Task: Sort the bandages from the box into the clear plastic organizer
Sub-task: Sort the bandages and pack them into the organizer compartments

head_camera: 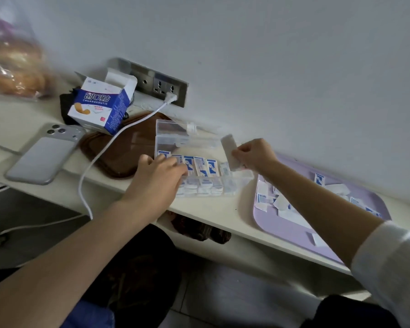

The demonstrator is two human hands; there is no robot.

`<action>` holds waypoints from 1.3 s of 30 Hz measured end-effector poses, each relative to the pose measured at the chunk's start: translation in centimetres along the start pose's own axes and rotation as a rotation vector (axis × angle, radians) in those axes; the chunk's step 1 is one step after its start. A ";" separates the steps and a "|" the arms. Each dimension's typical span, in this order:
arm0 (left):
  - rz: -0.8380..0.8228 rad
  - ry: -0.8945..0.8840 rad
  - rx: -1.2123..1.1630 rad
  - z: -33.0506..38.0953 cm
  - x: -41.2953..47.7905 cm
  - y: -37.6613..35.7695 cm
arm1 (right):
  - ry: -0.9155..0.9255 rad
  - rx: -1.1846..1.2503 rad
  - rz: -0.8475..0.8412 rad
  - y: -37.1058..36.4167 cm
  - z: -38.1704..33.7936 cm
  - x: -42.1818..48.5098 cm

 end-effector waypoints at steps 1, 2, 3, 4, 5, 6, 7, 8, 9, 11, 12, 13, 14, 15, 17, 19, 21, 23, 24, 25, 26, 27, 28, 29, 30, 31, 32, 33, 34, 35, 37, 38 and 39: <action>0.003 0.007 0.003 -0.1 0.0 0.0 | -0.014 -0.077 -0.016 -0.1 -0.5 0.4; 0.008 0.013 -0.002 -0.1 0.0 0.1 | -0.037 -0.120 -0.043 -0.4 -0.8 0.7; 0.015 0.014 -0.006 -0.1 0.0 0.2 | -0.068 -0.132 -0.086 -0.8 -1.0 1.0; 0.024 0.012 -0.003 0.0 -0.1 0.2 | -0.103 -0.125 -0.132 -1.3 -1.1 1.1; 0.034 0.007 0.002 0.0 -0.2 0.3 | -0.128 -0.120 -0.167 -1.8 -1.1 1.2; 0.041 0.002 0.004 0.0 -0.2 0.3 | -0.137 -0.135 -0.198 -2.3 -1.2 1.2; 0.047 0.000 0.000 0.0 -0.3 0.2 | -0.132 -0.177 -0.223 -2.6 -1.4 1.0; 0.049 -0.001 -0.008 0.0 -0.3 0.3 | -0.114 -0.233 -0.237 -2.9 -1.6 1.0; 0.045 -0.002 -0.015 0.0 -0.3 0.2 | -0.098 -0.288 -0.245 -3.2 -1.8 0.9; 0.032 -0.007 -0.033 0.0 -0.2 0.3 | -0.113 -0.362 -0.247 -3.3 -1.8 0.9; 0.026 -0.008 -0.041 0.1 -0.1 0.3 | -0.130 -0.391 -0.256 -3.5 -1.8 0.9; 0.026 -0.007 -0.050 0.1 -0.1 0.3 | -0.146 -0.403 -0.272 -3.7 -1.7 1.1; 0.026 -0.004 -0.059 0.1 0.0 0.4 | -0.157 -0.399 -0.288 -3.9 -1.7 1.2; 0.030 -0.001 -0.067 0.1 0.0 0.5 | -0.160 -0.392 -0.299 -4.1 -1.6 1.4; 0.047 -0.009 -0.063 0.2 0.0 0.7 | -0.153 -0.407 -0.310 -4.5 -1.6 1.5; 0.051 -0.024 -0.052 0.4 0.0 0.8 | -0.153 -0.420 -0.321 -4.8 -1.4 1.6; 0.050 -0.035 -0.052 0.5 0.0 0.8 | -0.150 -0.451 -0.316 -5.0 -1.2 1.6; 0.067 -0.043 -0.048 0.6 0.1 0.8 | -0.133 -0.484 -0.285 -5.0 -1.1 1.8; 0.071 -0.041 -0.046 0.6 0.1 0.8 | -0.123 -0.491 -0.266 -5.0 -1.2 1.9; 0.063 -0.038 -0.046 0.6 0.1 0.8 | -0.112 -0.495 -0.249 -5.0 -1.2 2.0; 0.052 -0.035 -0.049 0.6 0.2 0.8 | -0.103 -0.494 -0.239 -5.0 -1.3 2.1; 0.041 -0.032 -0.051 0.6 0.2 0.8 | -0.098 -0.489 -0.239 -5.1 -1.3 2.2; 0.034 -0.030 -0.050 0.6 0.3 0.9 | -0.097 -0.479 -0.245 -5.2 -1.3 2.3; 0.030 -0.028 -0.046 0.6 0.4 0.9 | -0.096 -0.465 -0.249 -5.4 -1.2 2.4; 0.027 -0.028 -0.042 0.6 0.4 1.0 | -0.095 -0.456 -0.252 -5.4 -1.2 2.4; 0.025 -0.027 -0.039 0.7 0.4 1.0 | -0.093 -0.450 -0.255 -5.5 -1.2 2.5; 0.023 -0.026 -0.039 0.7 0.4 1.0 | -0.090 -0.449 -0.258 -5.5 -1.3 2.5; 0.021 -0.024 -0.041 0.7 0.4 1.0 | -0.086 -0.445 -0.259 -5.5 -1.3 2.4; 0.017 -0.021 -0.043 0.7 0.4 1.0 | -0.086 -0.439 -0.264 -5.5 -1.3 2.3; 0.014 -0.018 -0.044 0.7 0.4 1.1 | -0.087 -0.435 -0.273 -5.4 -1.3 2.2; 0.005 -0.011 -0.051 0.6 0.5 1.1 | -0.086 -0.412 -0.296 -5.4 -1.4 1.9; 0.002 -0.008 -0.056 0.6 0.5 1.1 | -0.081 -0.392 -0.306 -5.5 -1.4 1.8; -0.001 -0.006 -0.062 0.6 0.5 1.1 | -0.066 -0.374 -0.310 -5.5 -1.5 1.8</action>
Point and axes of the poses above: each hand's wrist, its own x-axis towards the middle knuckle, its own y-axis out of the back of the hand, z = x × y, the point moved 4 cm from there along x, towards the middle knuckle, and after that the axes turned 2 degrees about z, right-handed, at the moved point
